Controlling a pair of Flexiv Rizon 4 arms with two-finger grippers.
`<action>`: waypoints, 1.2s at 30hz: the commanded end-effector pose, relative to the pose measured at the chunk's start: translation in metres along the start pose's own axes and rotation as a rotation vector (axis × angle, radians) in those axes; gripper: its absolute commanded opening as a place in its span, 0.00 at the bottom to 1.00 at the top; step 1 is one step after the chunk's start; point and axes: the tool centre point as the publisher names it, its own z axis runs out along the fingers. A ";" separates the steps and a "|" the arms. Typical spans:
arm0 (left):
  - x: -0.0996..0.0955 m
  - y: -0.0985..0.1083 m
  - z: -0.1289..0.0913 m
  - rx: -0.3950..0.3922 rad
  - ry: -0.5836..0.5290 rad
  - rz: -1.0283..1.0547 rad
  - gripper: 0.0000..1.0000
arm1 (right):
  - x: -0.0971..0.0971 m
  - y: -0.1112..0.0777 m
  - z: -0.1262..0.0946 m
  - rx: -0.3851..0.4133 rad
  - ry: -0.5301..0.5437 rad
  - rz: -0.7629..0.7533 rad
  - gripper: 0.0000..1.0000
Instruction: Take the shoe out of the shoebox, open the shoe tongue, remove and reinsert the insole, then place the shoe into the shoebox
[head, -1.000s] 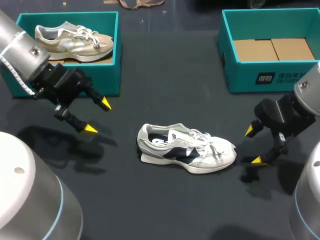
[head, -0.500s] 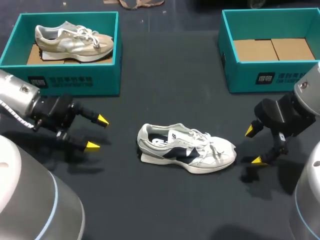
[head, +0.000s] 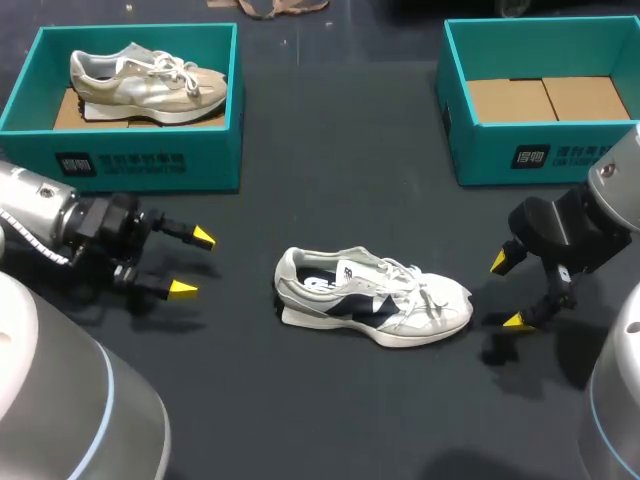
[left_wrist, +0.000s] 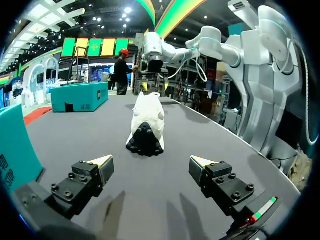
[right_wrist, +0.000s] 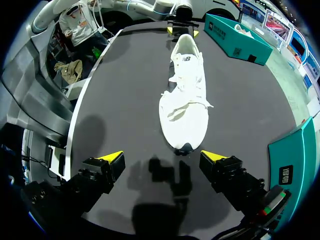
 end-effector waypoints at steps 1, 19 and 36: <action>0.004 0.006 0.011 0.009 -0.053 0.005 1.00 | 0.001 0.000 0.000 0.001 -0.001 0.000 1.00; -0.010 0.004 0.053 0.034 -0.050 -0.013 1.00 | 0.001 0.000 0.000 0.001 -0.001 0.000 1.00; -0.014 0.008 0.085 0.060 -0.053 -0.007 1.00 | 0.001 0.000 0.000 0.001 -0.001 0.000 1.00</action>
